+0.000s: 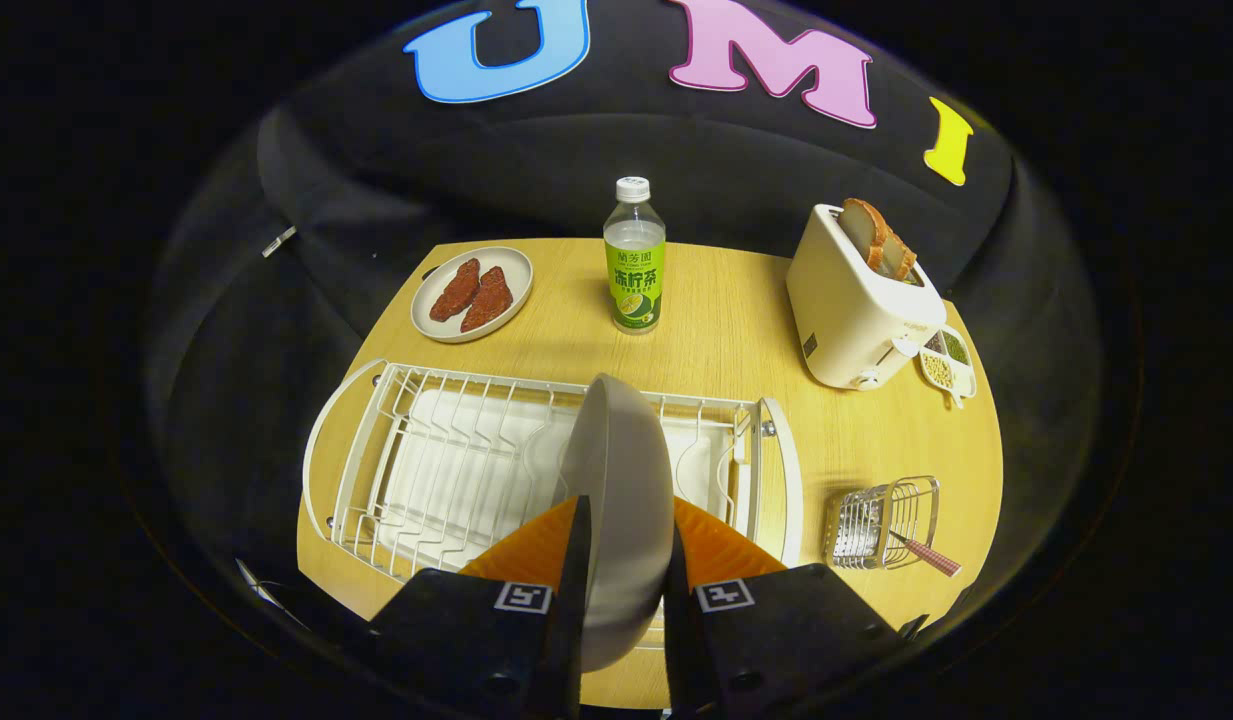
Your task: Take the plate from the dish rack, then take the spoon from the basket and place it into the plate.
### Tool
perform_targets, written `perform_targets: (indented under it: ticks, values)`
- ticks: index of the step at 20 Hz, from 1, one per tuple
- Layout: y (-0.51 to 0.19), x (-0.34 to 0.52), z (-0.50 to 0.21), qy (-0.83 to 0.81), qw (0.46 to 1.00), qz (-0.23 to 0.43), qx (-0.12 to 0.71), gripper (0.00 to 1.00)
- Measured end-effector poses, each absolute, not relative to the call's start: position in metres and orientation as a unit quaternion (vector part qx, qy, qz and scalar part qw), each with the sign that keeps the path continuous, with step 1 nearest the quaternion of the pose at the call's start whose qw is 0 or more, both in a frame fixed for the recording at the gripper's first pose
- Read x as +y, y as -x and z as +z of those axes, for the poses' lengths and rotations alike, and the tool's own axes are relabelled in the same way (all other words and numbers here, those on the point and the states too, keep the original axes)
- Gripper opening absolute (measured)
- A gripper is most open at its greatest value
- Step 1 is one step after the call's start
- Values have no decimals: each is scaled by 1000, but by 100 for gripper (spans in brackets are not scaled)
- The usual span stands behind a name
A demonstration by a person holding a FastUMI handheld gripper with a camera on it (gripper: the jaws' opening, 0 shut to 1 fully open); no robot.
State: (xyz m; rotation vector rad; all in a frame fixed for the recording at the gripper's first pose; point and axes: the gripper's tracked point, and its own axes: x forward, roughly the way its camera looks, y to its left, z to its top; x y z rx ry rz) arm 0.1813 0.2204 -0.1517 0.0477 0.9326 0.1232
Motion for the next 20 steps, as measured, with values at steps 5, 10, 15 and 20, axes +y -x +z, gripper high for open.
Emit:
perform_targets:
  ticks: [5, 10, 15, 20]
  values:
    - [-179, 223, -146, -1, 895, 44, 445, 37]
    - [-181, 220, -144, 39, 898, 34, 437, 37]
    - [-190, 215, -133, 73, 902, 23, 424, 33]
    - [-195, 192, -130, 70, 902, 13, 426, 30]
